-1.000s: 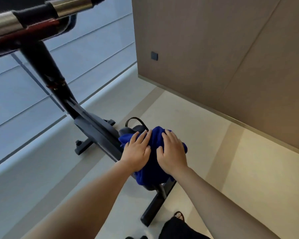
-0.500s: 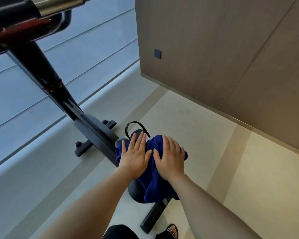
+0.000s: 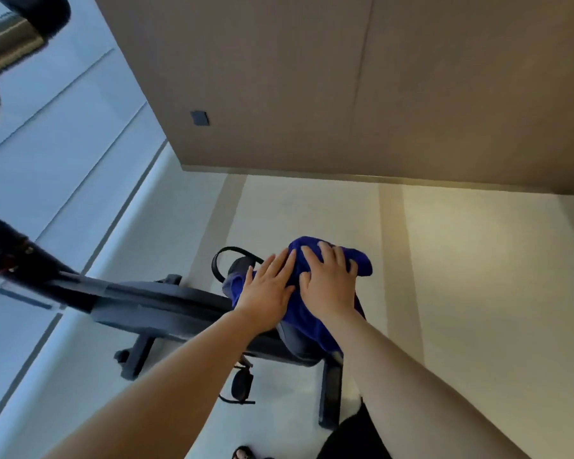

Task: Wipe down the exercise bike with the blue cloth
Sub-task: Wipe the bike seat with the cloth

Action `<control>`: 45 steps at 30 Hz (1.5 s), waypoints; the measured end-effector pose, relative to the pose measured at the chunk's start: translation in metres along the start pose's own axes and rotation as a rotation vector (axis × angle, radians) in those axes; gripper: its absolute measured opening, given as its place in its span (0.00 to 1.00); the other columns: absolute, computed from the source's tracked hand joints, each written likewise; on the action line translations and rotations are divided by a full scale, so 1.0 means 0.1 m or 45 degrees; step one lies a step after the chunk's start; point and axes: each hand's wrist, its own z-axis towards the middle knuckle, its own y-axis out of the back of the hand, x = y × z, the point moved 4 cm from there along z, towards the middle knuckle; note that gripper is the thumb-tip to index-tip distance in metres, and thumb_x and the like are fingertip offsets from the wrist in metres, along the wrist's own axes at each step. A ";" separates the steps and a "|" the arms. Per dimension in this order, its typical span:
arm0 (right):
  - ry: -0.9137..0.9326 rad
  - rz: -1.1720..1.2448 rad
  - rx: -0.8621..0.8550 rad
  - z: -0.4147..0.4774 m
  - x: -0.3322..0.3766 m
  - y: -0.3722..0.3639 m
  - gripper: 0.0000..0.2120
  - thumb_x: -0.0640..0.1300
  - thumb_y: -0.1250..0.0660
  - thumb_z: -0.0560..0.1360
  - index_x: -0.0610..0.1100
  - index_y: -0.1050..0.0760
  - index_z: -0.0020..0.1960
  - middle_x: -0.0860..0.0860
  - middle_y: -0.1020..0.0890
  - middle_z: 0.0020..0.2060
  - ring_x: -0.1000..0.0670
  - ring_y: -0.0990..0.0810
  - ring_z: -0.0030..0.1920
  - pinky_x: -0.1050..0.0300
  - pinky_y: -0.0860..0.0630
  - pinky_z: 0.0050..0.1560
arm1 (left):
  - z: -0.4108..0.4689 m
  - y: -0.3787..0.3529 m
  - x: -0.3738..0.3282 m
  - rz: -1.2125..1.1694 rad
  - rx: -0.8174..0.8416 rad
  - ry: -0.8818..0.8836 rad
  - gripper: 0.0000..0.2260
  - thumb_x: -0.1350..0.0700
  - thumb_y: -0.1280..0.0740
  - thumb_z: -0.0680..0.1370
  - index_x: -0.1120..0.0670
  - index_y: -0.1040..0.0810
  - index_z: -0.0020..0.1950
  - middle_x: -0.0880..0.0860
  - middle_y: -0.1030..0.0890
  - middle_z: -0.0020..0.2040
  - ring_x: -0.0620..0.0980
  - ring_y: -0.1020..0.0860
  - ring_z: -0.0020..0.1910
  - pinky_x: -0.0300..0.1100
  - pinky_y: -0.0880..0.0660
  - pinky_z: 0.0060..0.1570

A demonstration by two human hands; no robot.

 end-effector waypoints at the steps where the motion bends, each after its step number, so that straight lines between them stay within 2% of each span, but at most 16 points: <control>1: -0.043 0.008 -0.019 -0.08 0.01 0.01 0.23 0.48 0.44 0.76 0.52 0.40 0.71 0.48 0.38 0.72 0.45 0.42 0.71 0.38 0.43 0.68 | -0.05 0.00 -0.01 -0.020 -0.011 -0.062 0.27 0.50 0.48 0.81 0.45 0.59 0.75 0.45 0.53 0.77 0.48 0.55 0.75 0.56 0.56 0.71; 5: -0.218 0.043 -0.125 -0.44 0.06 0.04 0.23 0.46 0.41 0.75 0.49 0.38 0.69 0.47 0.36 0.71 0.44 0.39 0.70 0.39 0.37 0.65 | -0.19 -0.03 -0.07 -0.072 -0.025 -0.199 0.25 0.51 0.46 0.81 0.47 0.51 0.76 0.44 0.49 0.76 0.44 0.54 0.75 0.54 0.55 0.71; 8: -0.257 -0.016 -0.100 -0.52 0.11 -0.04 0.24 0.46 0.43 0.77 0.48 0.43 0.72 0.45 0.39 0.72 0.42 0.41 0.71 0.39 0.38 0.66 | -0.12 -0.04 -0.06 0.054 0.026 -0.241 0.24 0.48 0.51 0.81 0.49 0.54 0.76 0.45 0.52 0.77 0.43 0.57 0.75 0.53 0.56 0.72; 11: -0.315 -0.011 -0.054 -0.44 0.11 -0.12 0.26 0.46 0.44 0.79 0.47 0.49 0.74 0.43 0.44 0.74 0.41 0.46 0.73 0.38 0.44 0.69 | 0.00 -0.08 -0.03 0.199 0.075 -0.255 0.25 0.48 0.54 0.82 0.50 0.59 0.76 0.46 0.56 0.77 0.45 0.59 0.75 0.52 0.57 0.72; 19: -0.294 0.041 -0.059 -0.23 -0.02 -0.18 0.25 0.48 0.45 0.77 0.48 0.46 0.73 0.45 0.42 0.74 0.41 0.43 0.72 0.36 0.45 0.68 | 0.16 -0.18 0.03 0.230 -0.001 -0.235 0.25 0.46 0.56 0.81 0.50 0.58 0.76 0.46 0.54 0.77 0.45 0.56 0.75 0.47 0.58 0.71; 23: -0.174 0.098 0.016 0.13 -0.16 -0.10 0.22 0.48 0.48 0.79 0.46 0.44 0.72 0.45 0.39 0.72 0.42 0.38 0.68 0.40 0.39 0.66 | 0.45 -0.08 -0.04 0.027 0.096 -0.068 0.24 0.47 0.55 0.82 0.51 0.56 0.76 0.47 0.54 0.77 0.47 0.57 0.75 0.50 0.55 0.72; 28: -0.078 0.102 0.284 0.51 -0.23 -0.04 0.18 0.49 0.50 0.80 0.44 0.39 0.67 0.43 0.32 0.63 0.39 0.30 0.59 0.41 0.30 0.56 | 0.65 -0.02 -0.05 -0.132 0.223 0.246 0.24 0.45 0.56 0.81 0.51 0.53 0.76 0.49 0.51 0.77 0.50 0.56 0.75 0.56 0.55 0.71; 32: 0.074 0.102 0.298 0.48 -0.29 0.00 0.17 0.49 0.51 0.80 0.45 0.40 0.67 0.43 0.32 0.62 0.41 0.30 0.58 0.42 0.29 0.54 | 0.50 -0.04 -0.11 -0.120 0.131 0.430 0.24 0.43 0.56 0.81 0.48 0.53 0.76 0.48 0.50 0.77 0.52 0.54 0.75 0.57 0.52 0.71; 38: 0.284 0.070 0.347 0.42 -0.41 0.04 0.19 0.48 0.49 0.79 0.48 0.44 0.69 0.44 0.37 0.66 0.41 0.34 0.61 0.40 0.34 0.56 | 0.33 -0.12 -0.38 -0.225 0.013 0.746 0.25 0.44 0.52 0.81 0.41 0.59 0.74 0.48 0.56 0.77 0.55 0.58 0.75 0.65 0.59 0.67; 42: 0.392 0.037 0.462 0.38 -0.46 0.14 0.21 0.45 0.47 0.78 0.47 0.45 0.70 0.44 0.42 0.70 0.41 0.36 0.63 0.42 0.34 0.58 | 0.21 -0.19 -0.55 -0.284 -0.040 0.795 0.26 0.48 0.49 0.81 0.39 0.61 0.74 0.47 0.59 0.77 0.53 0.60 0.75 0.67 0.58 0.66; 45: 0.452 0.065 0.533 0.35 -0.46 0.26 0.20 0.42 0.44 0.77 0.46 0.41 0.68 0.44 0.42 0.70 0.40 0.36 0.63 0.43 0.34 0.58 | 0.16 -0.21 -0.65 -0.274 -0.076 0.808 0.27 0.51 0.48 0.81 0.41 0.60 0.74 0.46 0.60 0.77 0.52 0.61 0.75 0.68 0.57 0.66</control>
